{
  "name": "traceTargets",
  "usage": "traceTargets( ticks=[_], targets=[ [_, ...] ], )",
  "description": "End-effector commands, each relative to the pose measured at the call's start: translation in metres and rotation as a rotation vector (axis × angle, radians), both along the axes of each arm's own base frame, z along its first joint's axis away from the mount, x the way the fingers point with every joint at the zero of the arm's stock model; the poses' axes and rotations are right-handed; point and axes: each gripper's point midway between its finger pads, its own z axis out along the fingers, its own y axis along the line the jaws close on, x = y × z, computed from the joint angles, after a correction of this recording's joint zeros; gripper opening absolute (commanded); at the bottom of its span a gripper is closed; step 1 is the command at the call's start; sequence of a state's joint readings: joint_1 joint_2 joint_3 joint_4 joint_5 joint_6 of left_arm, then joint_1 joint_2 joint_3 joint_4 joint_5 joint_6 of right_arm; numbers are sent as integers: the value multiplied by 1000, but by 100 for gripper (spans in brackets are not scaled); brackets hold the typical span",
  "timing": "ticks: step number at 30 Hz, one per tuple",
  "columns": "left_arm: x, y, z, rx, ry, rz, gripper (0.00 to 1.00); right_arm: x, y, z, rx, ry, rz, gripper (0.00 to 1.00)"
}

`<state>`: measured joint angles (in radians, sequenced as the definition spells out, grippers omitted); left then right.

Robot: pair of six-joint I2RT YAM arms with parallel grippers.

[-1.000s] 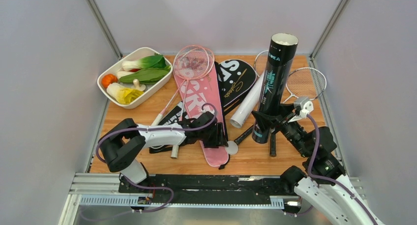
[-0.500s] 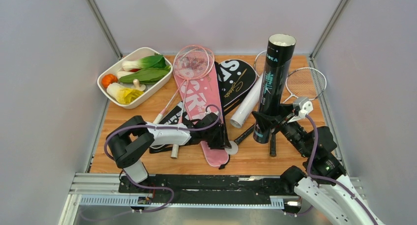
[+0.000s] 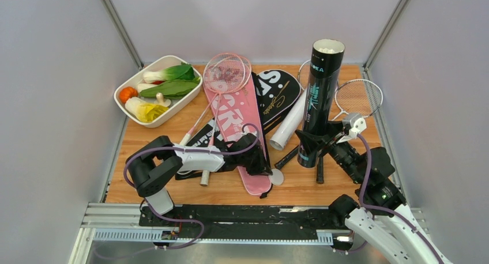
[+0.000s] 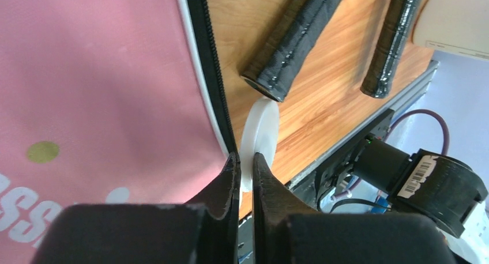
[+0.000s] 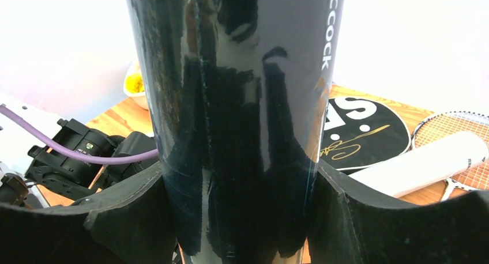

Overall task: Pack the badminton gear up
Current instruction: Pick up the lid from the center of the board, then place the lid at the center of the board.

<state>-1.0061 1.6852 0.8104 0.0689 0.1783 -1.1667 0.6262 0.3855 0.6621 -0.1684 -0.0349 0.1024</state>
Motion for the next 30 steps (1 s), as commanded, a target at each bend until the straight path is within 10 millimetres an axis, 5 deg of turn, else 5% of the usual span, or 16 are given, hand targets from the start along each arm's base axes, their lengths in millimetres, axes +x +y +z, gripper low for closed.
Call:
traceTargets(
  ticks=[1, 7, 13, 16, 17, 18, 19, 20, 22, 25, 26, 30],
  targets=[
    [2, -14, 24, -91, -38, 3, 8, -5, -2, 27, 56, -65, 4, 0],
    [2, -16, 46, -141, -61, 8, 0, -4, -2, 26, 55, -62, 4, 0],
    [12, -4, 105, -179, -211, 20, 0, -3, 8, 18, 22, -48, 45, 0],
    [25, 29, 118, -13, -316, 45, 0, -3, 14, 12, -15, -46, 74, 0],
    [39, 40, 141, 18, -413, 63, 0, -3, 16, 8, -34, -42, 83, 0],
    [39, 60, 137, 115, -415, 59, 0, -2, 19, 2, -56, -33, 93, 0],
    [57, 78, 162, 165, -519, 98, 0, -1, 21, -4, -80, -24, 105, 0],
    [58, 100, 162, 253, -526, 98, 0, 0, 25, -11, -107, -10, 120, 0],
    [83, 145, 210, 344, -650, 180, 0, 2, 31, -24, -151, 25, 147, 0],
    [92, 202, 275, 454, -851, 225, 0, 2, 41, -42, -237, 49, 209, 0],
    [92, 209, 308, 432, -922, 247, 0, 2, 43, -48, -263, 60, 228, 0],
    [79, 233, 372, 468, -1139, 154, 0, -3, 57, -73, -369, 109, 339, 0]
  ],
)
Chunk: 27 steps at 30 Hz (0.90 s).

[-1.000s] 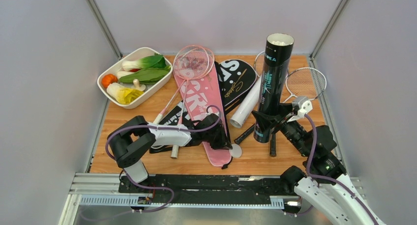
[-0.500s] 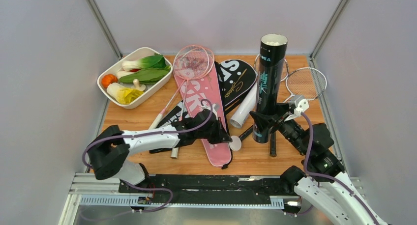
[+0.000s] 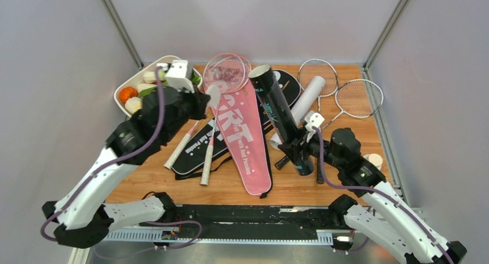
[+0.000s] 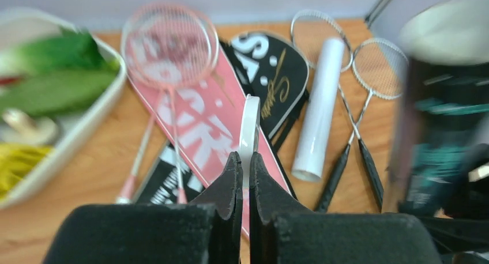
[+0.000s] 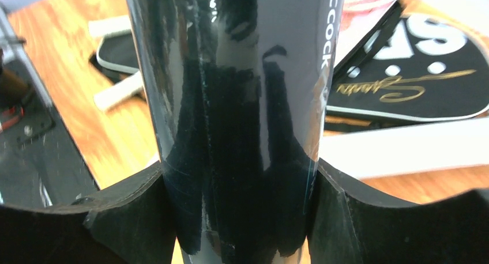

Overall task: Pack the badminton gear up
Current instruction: Place the lid at the center of the board.

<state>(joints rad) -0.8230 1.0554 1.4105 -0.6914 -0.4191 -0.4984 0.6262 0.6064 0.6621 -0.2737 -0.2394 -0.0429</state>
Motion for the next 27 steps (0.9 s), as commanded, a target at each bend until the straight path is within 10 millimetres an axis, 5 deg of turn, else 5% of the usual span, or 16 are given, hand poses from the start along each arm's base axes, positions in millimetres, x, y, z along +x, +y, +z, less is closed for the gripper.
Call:
traceTargets(
  ticks=[1, 5, 15, 27],
  targets=[
    [-19, 47, 49, 318, -217, -91, 0, -11, 18, 3, -75, -31, 167, 0],
    [-35, 47, 71, 410, -349, -235, 0, -15, 32, -7, -114, -39, 265, 0],
    [-43, 21, 74, 530, -483, -401, 0, -30, 77, -8, -126, -100, 394, 0],
    [-68, 0, 74, 405, -458, -505, 0, -28, 75, -3, -109, -131, 355, 0]
  ],
)
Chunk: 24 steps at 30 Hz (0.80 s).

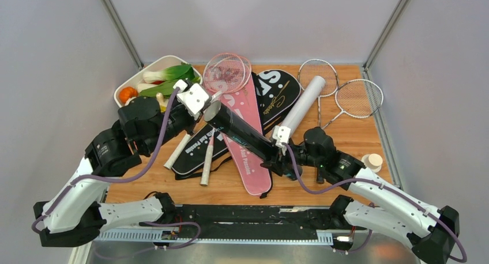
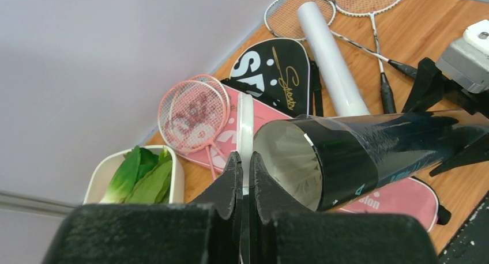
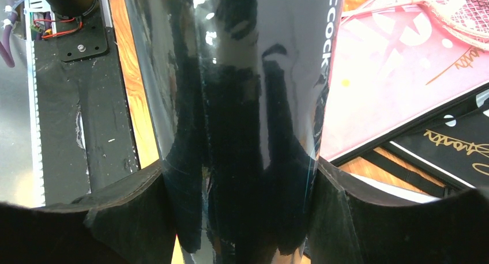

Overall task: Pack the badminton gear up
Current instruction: Place the lid at the center of the board.

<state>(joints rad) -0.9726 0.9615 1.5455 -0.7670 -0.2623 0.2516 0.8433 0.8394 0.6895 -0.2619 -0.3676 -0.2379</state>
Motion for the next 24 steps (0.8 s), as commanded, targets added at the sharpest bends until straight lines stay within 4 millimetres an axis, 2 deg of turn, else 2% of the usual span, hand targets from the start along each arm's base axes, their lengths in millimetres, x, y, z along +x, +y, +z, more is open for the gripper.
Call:
traceTargets(
  ticks=[1, 6, 9, 11, 14, 17, 18, 19, 20, 21, 22, 23, 24],
  targets=[
    [-13, -3, 13, -72, 10, -51, 0, 12, 7, 41, 109, -111, -27, 0],
    [-10, 4, 13, -52, -13, -23, 0, 16, 8, 35, 97, -83, -52, 0],
    [2, 12, 3, -27, -12, 65, 0, 29, -4, 28, 69, -29, -187, 0],
    [13, 20, -10, -10, 8, 155, 0, 31, -17, 21, 53, 23, -274, 0],
    [23, 29, -43, 9, 82, 283, 0, 25, -34, 18, 90, 107, -368, 0],
    [29, 25, -81, 27, 159, 351, 0, 25, -52, 36, 196, 130, -484, 0],
    [31, 22, -88, 22, 176, 363, 0, 28, -60, 45, 232, 123, -534, 0],
    [35, 14, -106, 35, 219, 378, 0, 30, -69, 57, 274, 108, -578, 0],
    [37, 6, -113, 31, 240, 374, 0, 32, -76, 69, 307, 89, -609, 0],
    [42, -6, -133, 50, 286, 386, 0, 33, -82, 81, 335, 65, -630, 0],
    [45, -16, -140, 42, 309, 383, 0, 34, -90, 91, 361, 41, -660, 0],
    [48, -31, -159, 47, 366, 382, 0, 34, -95, 101, 380, 27, -674, 0],
    [52, -43, -164, 26, 385, 373, 0, 35, -103, 111, 404, 8, -701, 0]
  ],
)
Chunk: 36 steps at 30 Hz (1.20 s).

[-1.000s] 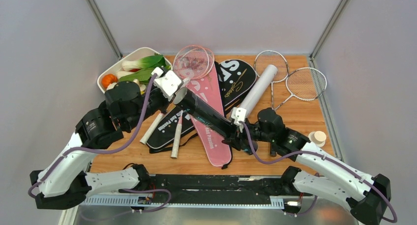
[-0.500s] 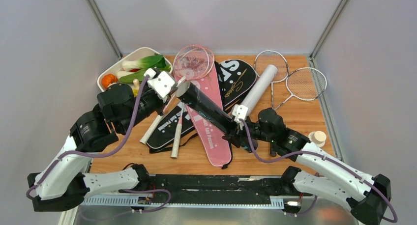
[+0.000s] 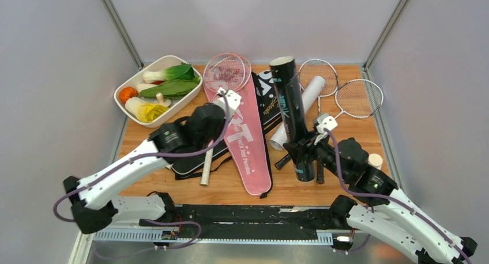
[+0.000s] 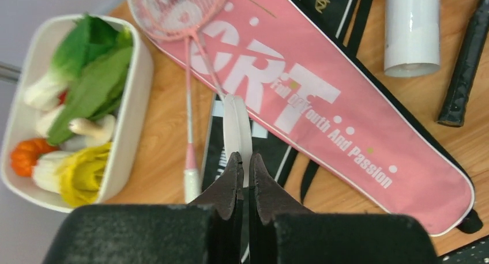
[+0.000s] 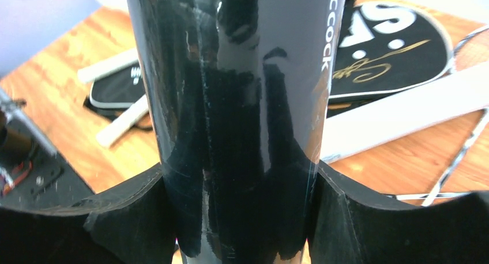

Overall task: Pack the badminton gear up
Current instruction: Place the lid at the center of the board.

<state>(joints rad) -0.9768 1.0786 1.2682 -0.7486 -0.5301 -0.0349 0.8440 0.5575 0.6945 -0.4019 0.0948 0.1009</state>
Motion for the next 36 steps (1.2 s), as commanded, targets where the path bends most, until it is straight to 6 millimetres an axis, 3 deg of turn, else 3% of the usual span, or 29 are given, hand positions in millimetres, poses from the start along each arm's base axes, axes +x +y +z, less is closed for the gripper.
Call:
traceTargets(
  ticks=[1, 4, 8, 10, 13, 16, 18, 23, 28, 36],
  targets=[
    [16, -59, -47, -127, 147, 43, 0, 11, -33, 77, 185, -118, -196, 0],
    [20, -86, -90, -105, 258, 53, 0, 9, -46, 101, 225, -160, -235, 0],
    [19, -104, -178, -3, 437, 124, 0, 6, -62, 126, 263, -207, -278, 0],
    [14, -112, -201, 4, 492, 125, 0, 5, -69, 131, 259, -228, -296, 0],
    [7, -124, -213, -13, 535, 106, 8, 6, -74, 133, 245, -247, -315, 0],
    [-2, -132, -217, -50, 571, 85, 29, 5, -78, 136, 248, -258, -323, 0],
    [-8, -131, -220, -50, 597, 83, 36, 4, -79, 137, 252, -261, -324, 0],
    [-12, -125, -214, -50, 601, 78, 45, 2, -74, 134, 260, -249, -297, 0],
    [-11, -122, -223, -13, 599, 64, 44, -1, -76, 137, 279, -252, -295, 0],
    [-12, -122, -252, 49, 630, 58, 33, -6, -82, 146, 305, -267, -295, 0]
  ],
)
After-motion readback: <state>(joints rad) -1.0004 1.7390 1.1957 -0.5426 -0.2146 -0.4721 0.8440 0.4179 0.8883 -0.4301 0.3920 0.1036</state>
